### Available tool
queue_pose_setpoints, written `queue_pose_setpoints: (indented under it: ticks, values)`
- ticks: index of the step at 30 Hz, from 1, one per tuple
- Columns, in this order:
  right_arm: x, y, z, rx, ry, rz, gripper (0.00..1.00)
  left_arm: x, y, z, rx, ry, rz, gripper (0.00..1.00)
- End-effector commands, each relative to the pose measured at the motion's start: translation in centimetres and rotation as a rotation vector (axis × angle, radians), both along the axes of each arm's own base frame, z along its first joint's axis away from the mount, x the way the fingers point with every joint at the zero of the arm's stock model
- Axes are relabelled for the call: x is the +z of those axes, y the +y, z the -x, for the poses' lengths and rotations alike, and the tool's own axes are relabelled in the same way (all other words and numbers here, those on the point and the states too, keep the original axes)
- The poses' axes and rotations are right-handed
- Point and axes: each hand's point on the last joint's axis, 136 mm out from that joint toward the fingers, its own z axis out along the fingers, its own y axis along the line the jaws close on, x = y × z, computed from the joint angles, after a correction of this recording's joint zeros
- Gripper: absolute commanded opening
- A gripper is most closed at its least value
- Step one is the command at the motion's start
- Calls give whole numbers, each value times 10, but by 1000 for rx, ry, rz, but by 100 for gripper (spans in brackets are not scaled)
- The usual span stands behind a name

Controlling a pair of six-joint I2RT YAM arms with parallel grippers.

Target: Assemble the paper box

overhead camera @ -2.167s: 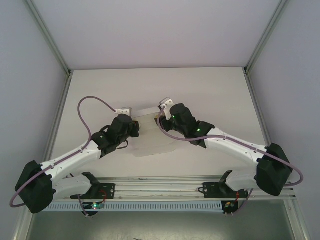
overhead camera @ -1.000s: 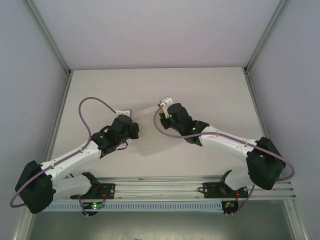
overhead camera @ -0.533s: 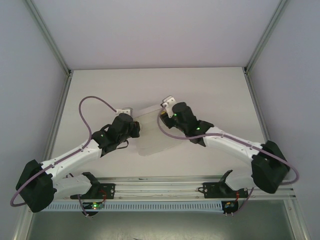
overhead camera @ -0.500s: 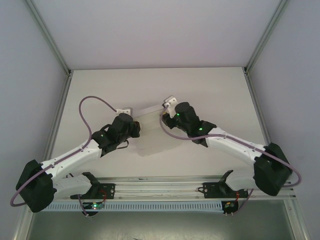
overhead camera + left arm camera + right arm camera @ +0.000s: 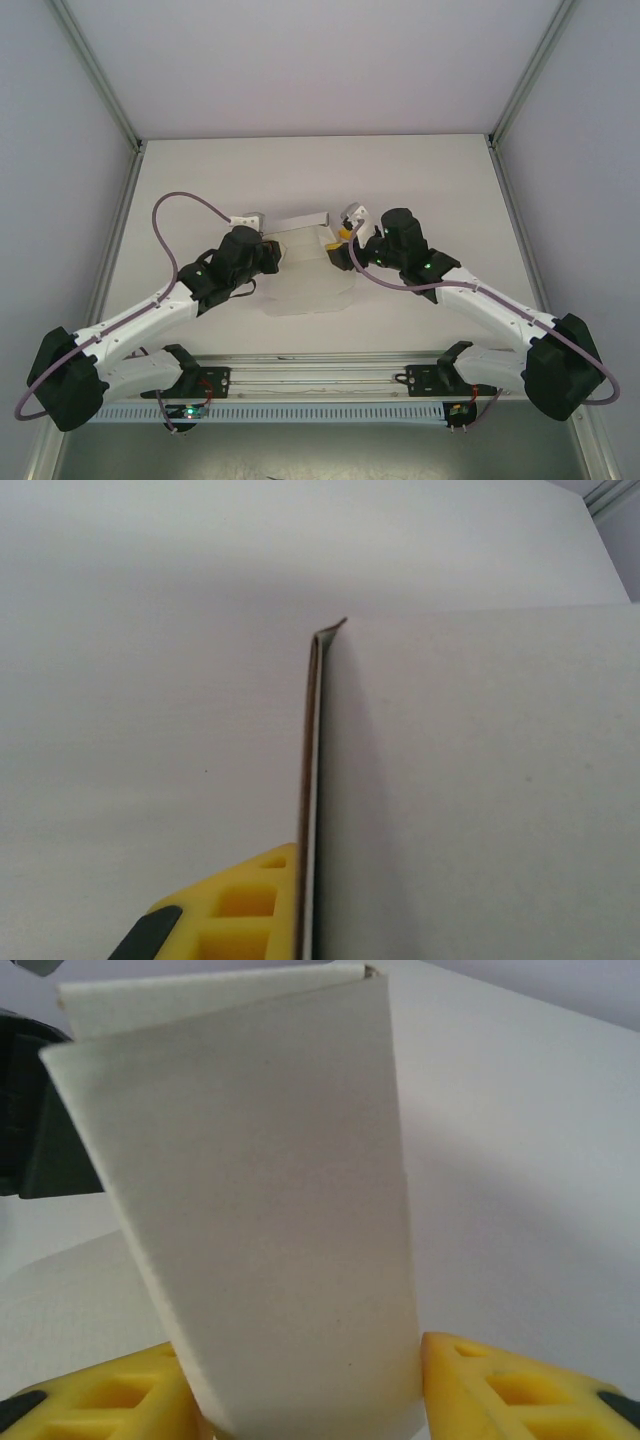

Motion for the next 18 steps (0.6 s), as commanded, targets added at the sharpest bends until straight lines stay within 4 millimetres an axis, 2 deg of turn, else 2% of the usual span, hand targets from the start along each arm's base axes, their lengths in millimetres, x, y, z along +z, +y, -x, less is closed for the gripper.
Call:
queue_pose_setpoints:
  ticks: [1,9,13,16,18]
  values:
    - [-2,4,3,31,17,-8,50,36,-15,-6,-41,-90,76,0]
    - [-5,-5,-35,-221,-68,108,33,33,-34,-1,-148,-75,84,0]
    - [-10,-9,-55,-384,-109,167,21,27,-34,-4,-132,-52,61,0]
    - [-12,-26,-72,-575,-161,223,11,25,-29,-6,-97,-45,44,0]
    - [-12,-43,-81,-710,-185,258,9,23,-22,-8,-55,-40,23,0]
